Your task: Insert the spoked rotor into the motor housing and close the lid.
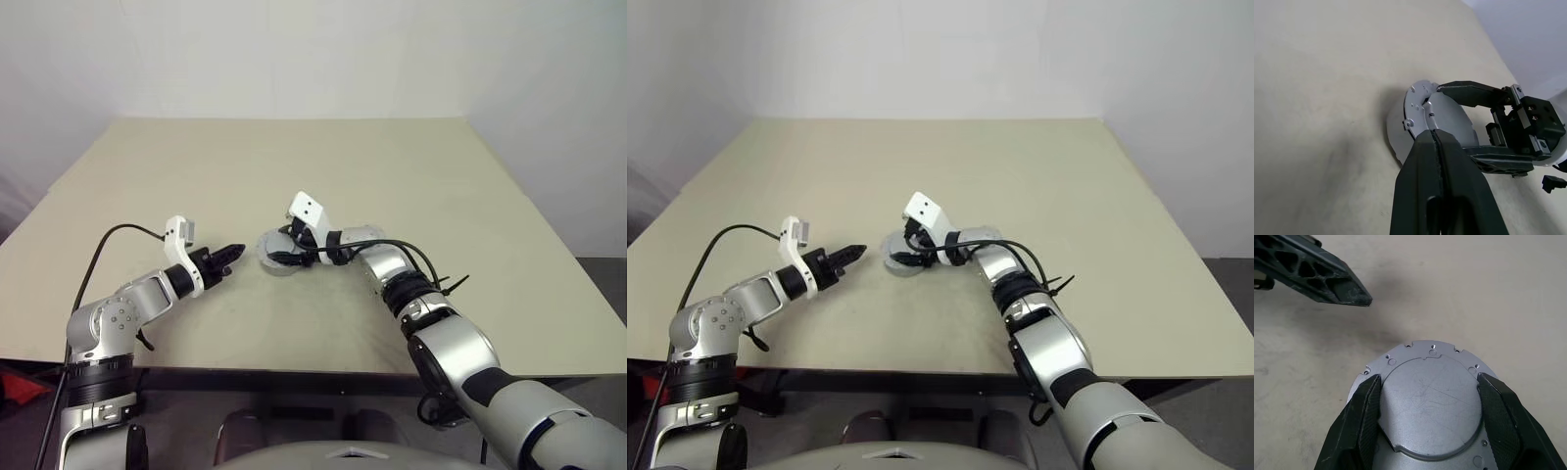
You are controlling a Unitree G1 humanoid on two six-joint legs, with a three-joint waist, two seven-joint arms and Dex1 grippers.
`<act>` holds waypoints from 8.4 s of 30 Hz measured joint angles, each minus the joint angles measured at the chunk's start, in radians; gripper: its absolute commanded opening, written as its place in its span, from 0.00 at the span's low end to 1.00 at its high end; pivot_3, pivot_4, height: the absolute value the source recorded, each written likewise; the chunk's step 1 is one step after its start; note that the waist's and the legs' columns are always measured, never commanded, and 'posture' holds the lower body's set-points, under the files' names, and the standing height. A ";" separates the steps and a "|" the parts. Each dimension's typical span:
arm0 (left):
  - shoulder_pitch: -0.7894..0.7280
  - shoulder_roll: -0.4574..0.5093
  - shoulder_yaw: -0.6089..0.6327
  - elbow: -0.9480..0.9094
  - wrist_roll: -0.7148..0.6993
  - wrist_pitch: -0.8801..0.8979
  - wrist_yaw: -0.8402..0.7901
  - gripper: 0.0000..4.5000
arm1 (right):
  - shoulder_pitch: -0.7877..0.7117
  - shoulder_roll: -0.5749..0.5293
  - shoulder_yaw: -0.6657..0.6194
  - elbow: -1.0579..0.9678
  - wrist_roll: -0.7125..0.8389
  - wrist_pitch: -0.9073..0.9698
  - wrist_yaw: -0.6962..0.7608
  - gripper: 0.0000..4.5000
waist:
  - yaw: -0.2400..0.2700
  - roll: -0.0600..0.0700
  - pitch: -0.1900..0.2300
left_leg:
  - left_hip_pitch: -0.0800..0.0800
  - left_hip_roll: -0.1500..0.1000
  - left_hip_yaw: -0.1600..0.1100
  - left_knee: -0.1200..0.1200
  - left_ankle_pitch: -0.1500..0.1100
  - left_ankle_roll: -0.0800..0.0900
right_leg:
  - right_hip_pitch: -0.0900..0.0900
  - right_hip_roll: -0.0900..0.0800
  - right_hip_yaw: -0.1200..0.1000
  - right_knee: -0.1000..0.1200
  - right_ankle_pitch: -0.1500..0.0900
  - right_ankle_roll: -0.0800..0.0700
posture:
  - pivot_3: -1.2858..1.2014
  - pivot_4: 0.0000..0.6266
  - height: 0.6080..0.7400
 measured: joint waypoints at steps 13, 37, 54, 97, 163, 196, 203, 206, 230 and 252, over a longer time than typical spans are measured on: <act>0.000 0.007 0.006 0.000 -0.006 0.000 0.002 0.00 | 0.030 -0.003 0.002 -0.016 0.000 -0.033 0.002 0.67 | 0.000 0.002 -0.007 | 0.000 0.000 0.000 -0.002 0.000 0.000 | 0.001 0.000 0.000 -0.001 -0.002 0.003 | 0.52 0.00 1.00; -0.237 -0.138 -0.045 0.279 -0.044 0.080 0.042 0.00 | 0.031 -0.011 0.010 -0.016 0.000 -0.039 -0.004 0.67 | 0.003 0.004 -0.008 | 0.001 -0.001 0.000 -0.004 0.000 0.000 | 0.002 -0.001 0.000 -0.002 -0.003 0.004 | 0.52 0.00 1.00; -0.225 -0.147 -0.007 0.300 -0.016 0.114 0.093 0.00 | 0.030 -0.010 0.012 -0.016 0.000 -0.039 -0.015 0.67 | 0.003 0.005 -0.008 | 0.000 -0.001 0.000 -0.005 0.000 0.000 | 0.002 -0.001 0.000 -0.004 -0.003 0.005 | 0.52 0.00 1.00; -0.245 -0.169 0.025 0.278 -0.029 0.134 0.119 0.00 | 0.079 -0.084 -0.094 -0.195 0.126 0.212 0.113 0.99 | -0.002 0.000 -0.001 | -0.002 0.000 0.003 -0.019 0.000 0.000 | 0.002 0.000 -0.003 -0.017 -0.002 -0.001 | 0.52 0.00 1.00; -0.075 -0.081 -0.017 0.105 0.047 -0.040 -0.008 0.00 | 0.122 -0.023 -0.203 -0.227 0.199 0.193 -0.255 0.99 | 0.043 -0.004 0.004 | -0.012 0.002 0.001 -0.002 0.005 -0.008 | -0.009 0.001 -0.002 0.001 -0.002 -0.001 | 0.52 0.00 1.00; -0.047 -0.063 -0.034 0.092 0.074 -0.100 -0.011 0.00 | 0.129 0.010 -0.076 -0.101 0.112 -0.111 -0.044 0.99 | 0.021 -0.005 0.004 | -0.012 0.003 0.001 0.006 0.002 -0.002 | -0.007 0.001 -0.002 0.005 -0.002 -0.002 | 0.52 0.00 1.00; -0.047 -0.064 -0.034 0.092 0.074 -0.100 -0.009 0.00 | 0.126 0.009 -0.080 -0.094 0.104 -0.119 -0.045 0.99 | 0.021 -0.005 0.004 | -0.012 0.003 0.001 0.007 0.002 -0.002 | -0.007 0.000 -0.002 0.006 -0.002 -0.002 | 0.52 0.00 1.00; -0.047 -0.063 -0.033 0.092 0.074 -0.100 -0.009 0.00 | 0.124 0.009 -0.084 -0.087 0.100 -0.126 -0.049 0.99 | 0.021 -0.005 0.004 | -0.012 0.003 0.001 0.007 0.002 -0.002 | -0.007 0.000 -0.002 0.006 -0.002 -0.002 | 0.52 0.00 1.00; -0.022 -0.058 -0.001 0.081 0.058 -0.100 0.000 0.00 | 0.094 0.001 -0.058 -0.085 0.041 -0.133 -0.048 0.67 | 0.020 -0.005 0.004 | -0.012 0.003 0.001 0.007 0.001 -0.001 | -0.007 0.000 -0.002 0.006 -0.002 -0.002 | 0.52 0.00 1.00; -0.014 -0.059 0.004 0.078 0.047 -0.096 0.014 0.00 | 0.063 0.067 -0.069 -0.111 0.048 0.018 -0.097 0.67 | 0.019 -0.004 0.004 | -0.012 0.003 0.001 0.007 0.001 -0.001 | -0.007 0.001 -0.002 0.006 -0.002 -0.002 | 0.52 0.00 1.00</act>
